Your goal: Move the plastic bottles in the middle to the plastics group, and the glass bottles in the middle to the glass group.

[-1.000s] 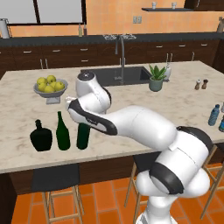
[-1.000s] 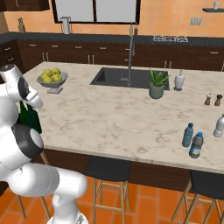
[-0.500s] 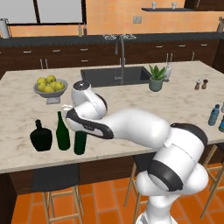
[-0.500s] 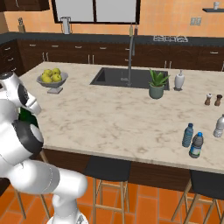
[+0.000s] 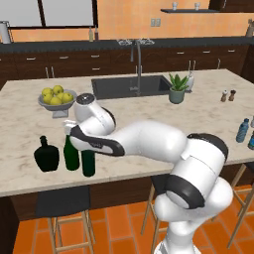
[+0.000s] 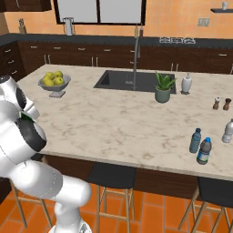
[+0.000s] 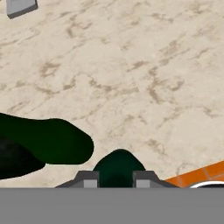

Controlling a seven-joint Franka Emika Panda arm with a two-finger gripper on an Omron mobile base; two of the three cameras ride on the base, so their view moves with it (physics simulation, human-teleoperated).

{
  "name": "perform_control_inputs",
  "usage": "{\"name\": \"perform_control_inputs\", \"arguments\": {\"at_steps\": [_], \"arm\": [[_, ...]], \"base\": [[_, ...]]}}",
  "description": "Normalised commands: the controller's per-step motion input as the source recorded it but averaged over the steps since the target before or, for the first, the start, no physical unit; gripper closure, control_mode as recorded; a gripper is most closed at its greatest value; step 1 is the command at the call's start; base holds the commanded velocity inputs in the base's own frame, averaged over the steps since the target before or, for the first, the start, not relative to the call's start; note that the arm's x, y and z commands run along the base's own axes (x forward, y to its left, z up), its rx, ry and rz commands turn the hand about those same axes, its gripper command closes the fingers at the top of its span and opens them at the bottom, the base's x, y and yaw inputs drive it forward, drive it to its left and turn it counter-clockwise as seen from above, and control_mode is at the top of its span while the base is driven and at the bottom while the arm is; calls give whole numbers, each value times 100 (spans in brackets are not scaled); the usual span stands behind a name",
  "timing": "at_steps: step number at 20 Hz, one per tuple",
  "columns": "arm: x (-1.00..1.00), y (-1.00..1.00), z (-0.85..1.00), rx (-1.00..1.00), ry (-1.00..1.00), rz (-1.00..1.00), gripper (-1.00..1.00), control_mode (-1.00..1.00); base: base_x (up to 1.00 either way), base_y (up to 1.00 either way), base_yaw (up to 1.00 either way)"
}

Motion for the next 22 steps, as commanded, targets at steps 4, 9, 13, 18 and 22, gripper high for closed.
{"name": "perform_control_inputs", "arguments": {"at_steps": [4,9,13,18,22], "arm": [[-22,0,-28,0,0,0,100,-100],[-23,-12,-27,0,0,0,-100,-100],[-2,-25,-4,0,-3,0,-100,-100],[8,-3,14,0,-9,-1,-100,-100],[15,0,52,0,-4,-9,-100,-100]], "base": [[0,0,0],[0,0,0],[0,0,0],[0,0,0],[0,0,0]]}}
